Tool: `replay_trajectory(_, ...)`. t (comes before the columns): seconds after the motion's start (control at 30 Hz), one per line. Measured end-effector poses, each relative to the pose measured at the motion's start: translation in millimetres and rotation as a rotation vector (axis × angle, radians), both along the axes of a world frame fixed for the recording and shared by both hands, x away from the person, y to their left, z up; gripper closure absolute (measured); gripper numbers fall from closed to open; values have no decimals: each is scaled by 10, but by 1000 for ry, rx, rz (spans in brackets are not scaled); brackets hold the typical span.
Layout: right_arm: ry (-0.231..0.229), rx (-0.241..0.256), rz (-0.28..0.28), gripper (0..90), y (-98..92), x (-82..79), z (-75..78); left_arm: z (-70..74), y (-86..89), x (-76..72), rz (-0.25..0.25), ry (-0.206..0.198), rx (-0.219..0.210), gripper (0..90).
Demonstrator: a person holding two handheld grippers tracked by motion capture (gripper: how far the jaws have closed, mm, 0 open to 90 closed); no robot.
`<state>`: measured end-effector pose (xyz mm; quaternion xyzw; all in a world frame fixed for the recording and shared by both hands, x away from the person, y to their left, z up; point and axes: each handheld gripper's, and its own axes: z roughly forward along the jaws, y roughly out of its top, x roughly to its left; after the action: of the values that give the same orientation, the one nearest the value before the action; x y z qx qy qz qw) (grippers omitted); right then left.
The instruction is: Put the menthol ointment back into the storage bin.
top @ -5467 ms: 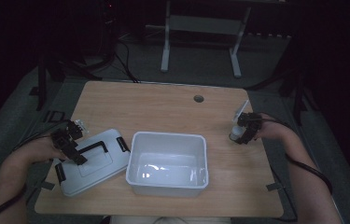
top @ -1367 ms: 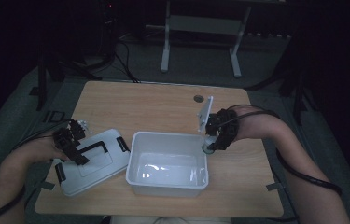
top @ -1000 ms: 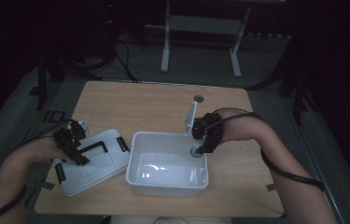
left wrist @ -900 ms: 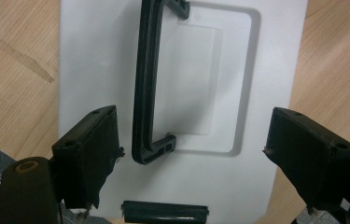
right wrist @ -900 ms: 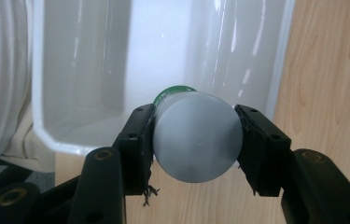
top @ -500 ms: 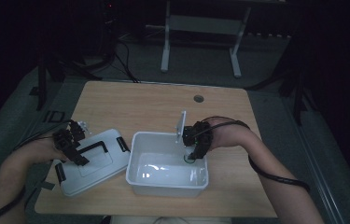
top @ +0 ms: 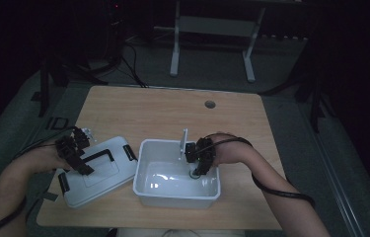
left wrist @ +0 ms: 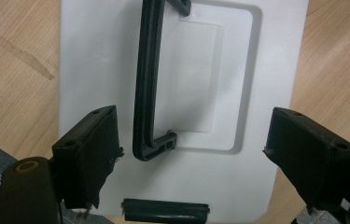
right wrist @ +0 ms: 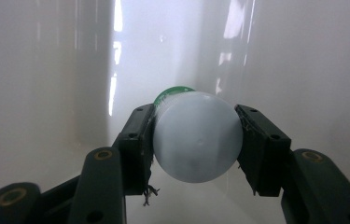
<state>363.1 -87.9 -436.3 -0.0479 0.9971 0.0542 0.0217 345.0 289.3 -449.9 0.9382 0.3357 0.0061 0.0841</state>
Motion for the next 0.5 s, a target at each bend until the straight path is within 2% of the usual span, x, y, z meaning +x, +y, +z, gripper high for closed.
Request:
replay_trajectory(0.2, -2, -30, -16, 498, 73, 5, -152, -10, 6, 3, 0, 0, 1, 174)
replay_trajectory(0.5, 0, -49, -15, 498, 128, -4, -287, -16, 19, -5, 3, 4, 2, 174)
